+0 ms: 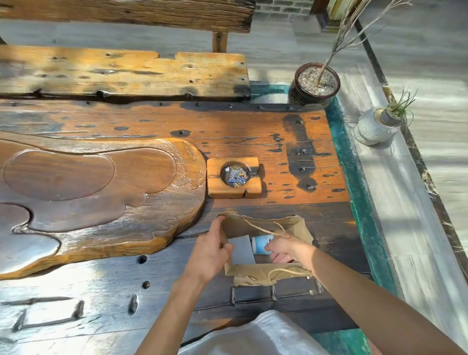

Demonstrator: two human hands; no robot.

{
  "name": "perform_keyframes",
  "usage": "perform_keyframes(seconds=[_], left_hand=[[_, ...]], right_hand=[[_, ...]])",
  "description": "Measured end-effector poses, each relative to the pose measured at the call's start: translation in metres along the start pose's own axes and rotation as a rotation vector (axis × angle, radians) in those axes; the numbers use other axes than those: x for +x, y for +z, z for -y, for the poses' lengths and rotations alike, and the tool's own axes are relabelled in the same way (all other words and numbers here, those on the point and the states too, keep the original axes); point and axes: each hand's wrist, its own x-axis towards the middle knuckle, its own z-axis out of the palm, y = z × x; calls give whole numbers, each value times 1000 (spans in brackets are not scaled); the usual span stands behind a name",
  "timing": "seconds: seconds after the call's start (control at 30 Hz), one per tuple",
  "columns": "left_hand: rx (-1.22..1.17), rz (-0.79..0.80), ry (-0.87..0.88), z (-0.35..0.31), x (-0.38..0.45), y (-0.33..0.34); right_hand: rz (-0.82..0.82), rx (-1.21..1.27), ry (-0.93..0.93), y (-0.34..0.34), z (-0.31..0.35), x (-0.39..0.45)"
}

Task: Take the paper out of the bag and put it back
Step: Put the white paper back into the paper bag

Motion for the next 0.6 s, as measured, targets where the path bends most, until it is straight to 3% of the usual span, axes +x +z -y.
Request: perform_keyframes(seconds=[0.37,0.6], left_hand=[[-61,19,-9,0,2,4],[-28,25,-14,-3,7,5]], right_hand=[[-60,156,183,-1,9,7],[-177,-220,-14,1,2,18]])
